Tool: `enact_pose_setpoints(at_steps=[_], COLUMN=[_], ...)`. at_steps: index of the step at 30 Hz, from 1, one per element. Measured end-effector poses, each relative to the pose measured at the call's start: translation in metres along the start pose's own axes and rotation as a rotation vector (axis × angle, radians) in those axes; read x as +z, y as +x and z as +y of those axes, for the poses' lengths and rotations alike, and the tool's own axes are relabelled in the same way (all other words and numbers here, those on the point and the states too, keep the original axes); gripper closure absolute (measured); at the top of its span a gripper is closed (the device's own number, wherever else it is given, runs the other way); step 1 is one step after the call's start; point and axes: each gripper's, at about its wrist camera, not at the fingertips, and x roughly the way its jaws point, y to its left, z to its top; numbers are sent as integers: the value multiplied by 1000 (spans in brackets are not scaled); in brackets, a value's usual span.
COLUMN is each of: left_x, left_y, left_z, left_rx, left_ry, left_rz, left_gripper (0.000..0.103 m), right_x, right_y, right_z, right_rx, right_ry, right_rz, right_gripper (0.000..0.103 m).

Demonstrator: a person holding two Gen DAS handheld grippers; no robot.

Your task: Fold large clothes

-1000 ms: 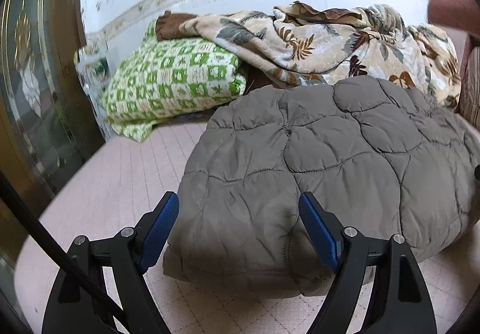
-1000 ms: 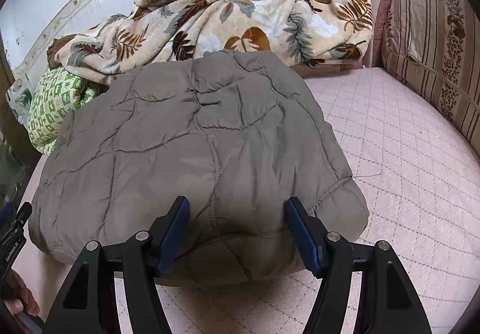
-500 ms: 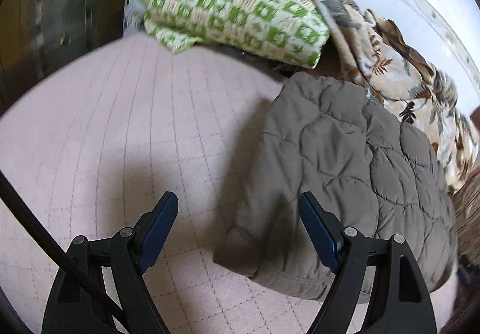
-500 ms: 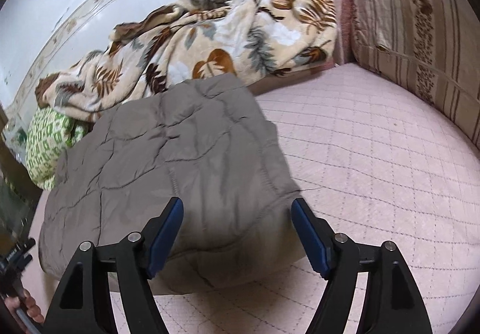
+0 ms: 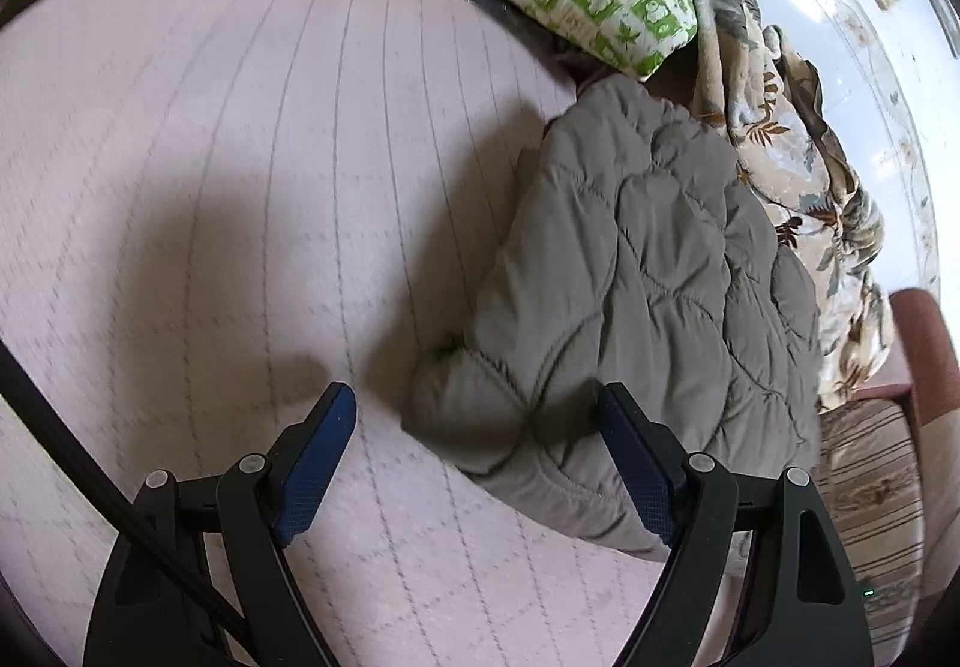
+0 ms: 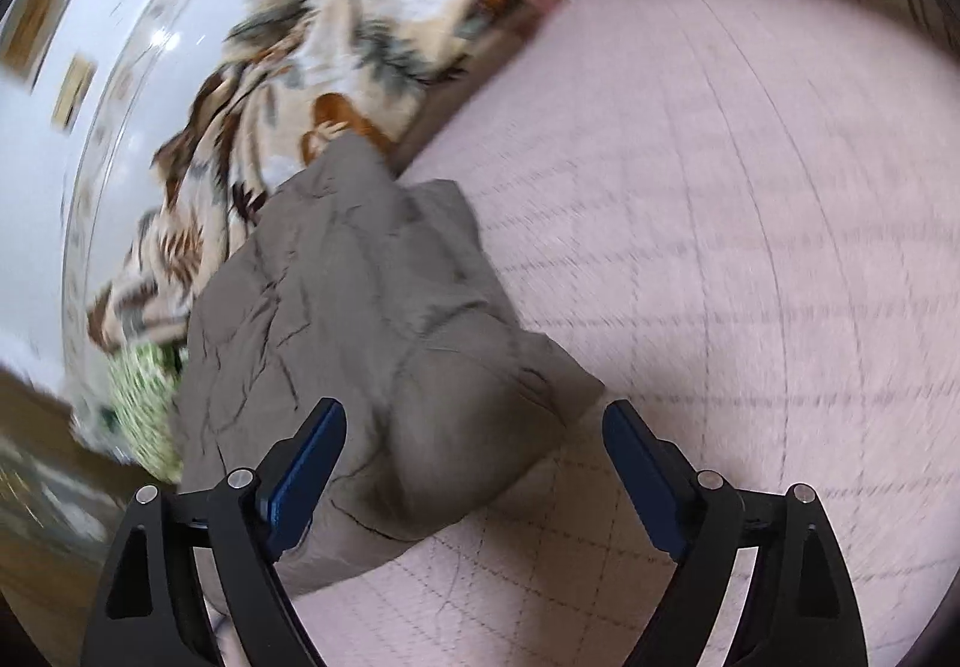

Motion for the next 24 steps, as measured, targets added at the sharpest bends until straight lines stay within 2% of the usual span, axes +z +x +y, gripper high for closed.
enact_pose_setpoints(at_steps=[2,7,12,15,18,21,23,24], left_x=[-3,-14,-15,-10,-5,0,-2,-3], left_y=[4,14,25,30,36,44,42,41], left_z=[-1,-5,-9,-14,-18,-22,-32,-38], left_rx=[-9,-52,-44,-33,-30,-18,15,32], left_ry=[-9,-24,-18,17,29,43,101,136], left_rz=[14,38,4,-25,-54,-70,-91,-104], left_gripper=[21,20,13,11,6,6,14,21], right_x=[-1,-7,-10,-8,-3,1,3,3], right_y=[3,12,31,42,50,56,58,58], right_z=[-8,-10,-13,-10,-4,1,6,7], right_rx=[27,78,85,82,80,70,58,48], right_ry=[58,114,170,153,123,83,37,21], right_rz=[14,32,36,17,-1,-22,-24,-22], right_gripper=[12,11,11,9,0,0,8,20])
